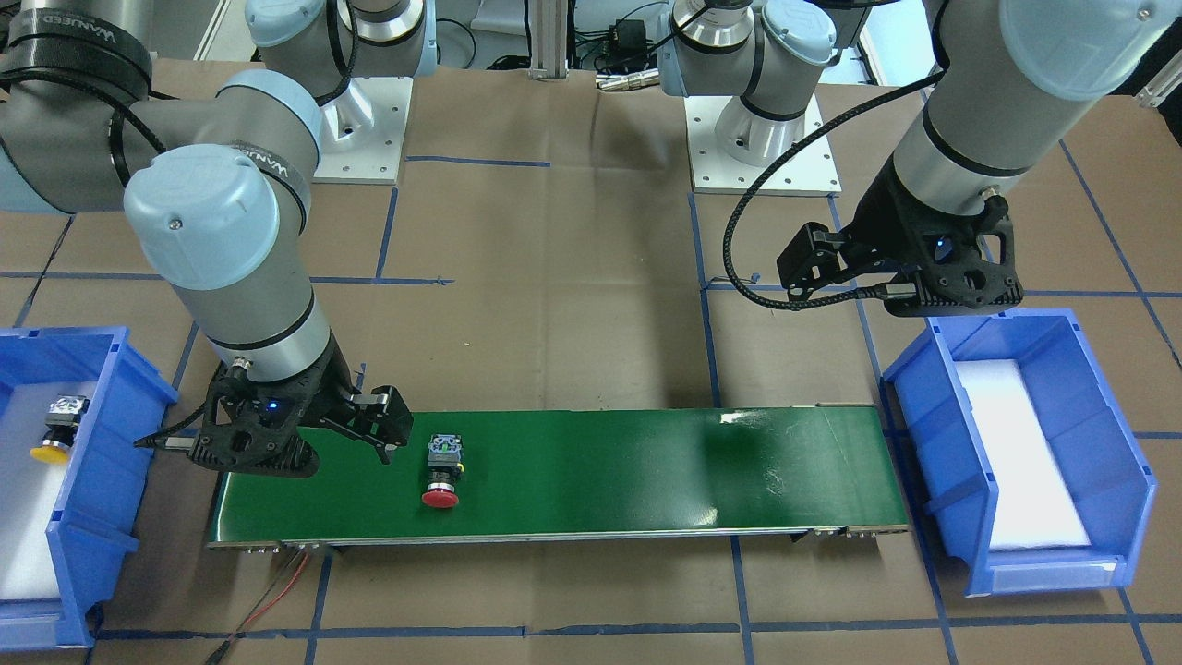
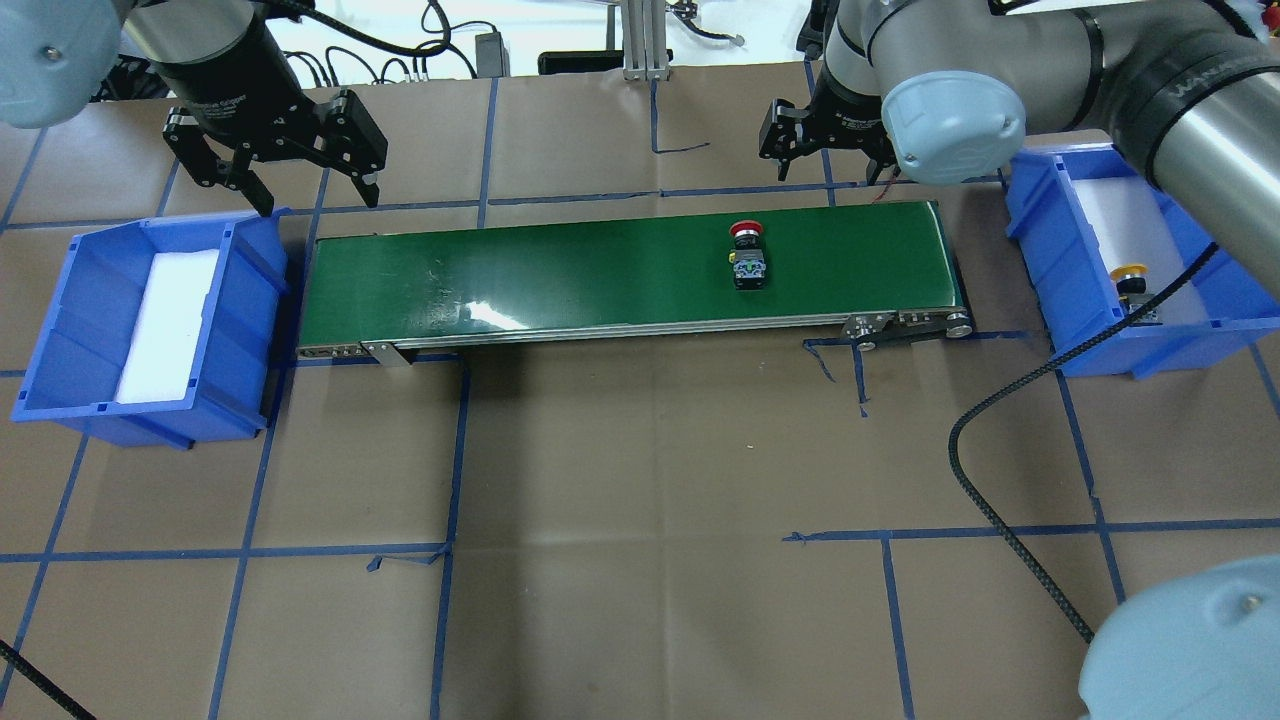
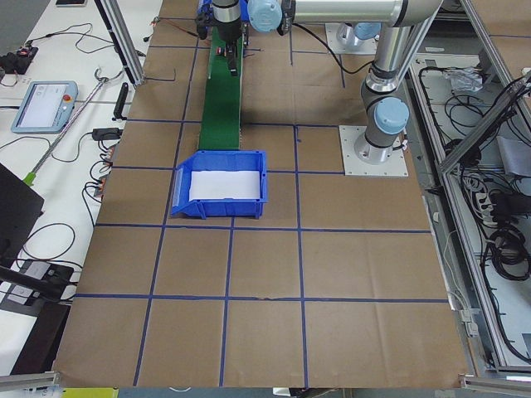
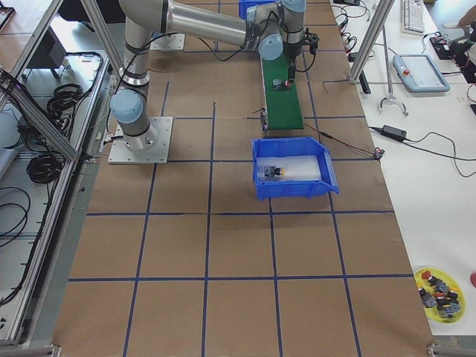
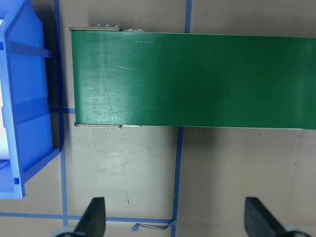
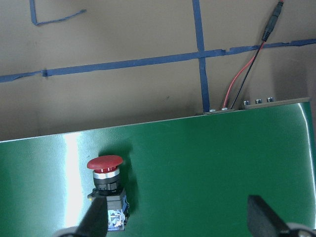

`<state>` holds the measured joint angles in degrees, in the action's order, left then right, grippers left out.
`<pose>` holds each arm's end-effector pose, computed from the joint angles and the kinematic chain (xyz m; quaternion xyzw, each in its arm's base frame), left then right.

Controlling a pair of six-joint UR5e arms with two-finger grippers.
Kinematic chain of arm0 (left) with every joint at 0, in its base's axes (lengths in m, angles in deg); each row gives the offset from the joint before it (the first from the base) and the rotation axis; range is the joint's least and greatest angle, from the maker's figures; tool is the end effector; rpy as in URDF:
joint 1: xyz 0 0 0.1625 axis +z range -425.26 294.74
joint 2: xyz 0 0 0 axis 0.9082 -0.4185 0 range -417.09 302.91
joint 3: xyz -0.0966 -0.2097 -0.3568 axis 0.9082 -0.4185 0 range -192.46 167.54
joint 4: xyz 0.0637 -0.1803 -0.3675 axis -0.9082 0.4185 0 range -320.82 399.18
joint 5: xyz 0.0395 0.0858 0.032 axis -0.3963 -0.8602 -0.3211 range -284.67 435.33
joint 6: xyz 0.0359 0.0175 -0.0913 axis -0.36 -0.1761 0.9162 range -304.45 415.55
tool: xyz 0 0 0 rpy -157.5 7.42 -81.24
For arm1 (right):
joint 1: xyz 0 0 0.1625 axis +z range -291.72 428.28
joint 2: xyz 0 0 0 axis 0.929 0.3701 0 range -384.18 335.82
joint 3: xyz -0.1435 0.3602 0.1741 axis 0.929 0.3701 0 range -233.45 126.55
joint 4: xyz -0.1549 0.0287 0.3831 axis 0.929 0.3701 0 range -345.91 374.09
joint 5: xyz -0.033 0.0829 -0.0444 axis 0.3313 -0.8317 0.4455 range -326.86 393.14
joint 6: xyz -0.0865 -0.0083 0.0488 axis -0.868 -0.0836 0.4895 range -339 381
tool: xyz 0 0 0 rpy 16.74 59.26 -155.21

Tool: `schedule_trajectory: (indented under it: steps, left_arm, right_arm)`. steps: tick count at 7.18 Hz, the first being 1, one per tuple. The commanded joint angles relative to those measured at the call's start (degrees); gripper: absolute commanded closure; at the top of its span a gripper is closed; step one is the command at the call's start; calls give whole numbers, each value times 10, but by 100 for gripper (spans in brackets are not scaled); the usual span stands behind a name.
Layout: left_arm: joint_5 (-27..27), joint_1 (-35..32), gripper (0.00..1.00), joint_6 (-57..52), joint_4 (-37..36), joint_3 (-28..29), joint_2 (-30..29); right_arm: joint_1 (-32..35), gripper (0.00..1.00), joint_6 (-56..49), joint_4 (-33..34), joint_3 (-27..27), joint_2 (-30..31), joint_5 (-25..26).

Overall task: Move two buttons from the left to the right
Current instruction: 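Move the right gripper to the red button on the belt and grasp it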

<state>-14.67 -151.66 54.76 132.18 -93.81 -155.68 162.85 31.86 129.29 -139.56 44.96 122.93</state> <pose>-0.0985 -0.5574 0.4784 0.0245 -0.9994 -0.0256 0.0009 0.1842 -0.6267 0.3609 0.0546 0.9959 -0.0709 0.0115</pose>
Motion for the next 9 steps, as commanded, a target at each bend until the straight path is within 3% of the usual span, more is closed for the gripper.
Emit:
schedule_trajectory:
  steps: [1,3,5,9]
  left_arm:
    - [0,0,0,0,0,1,1]
    - [0,0,0,0,0,1,0]
    - [0,0,0,0,0,0,1]
    - [0,0,0,0,1,1,1]
  right_arm:
    - [-1,1,1,1,-11,-2,0]
    - [1,1,2,22,-38,-10,-8]
    - [1,1,0,107,-72,-39,-13]
    - [2,4,1,110,-81,-63,-13]
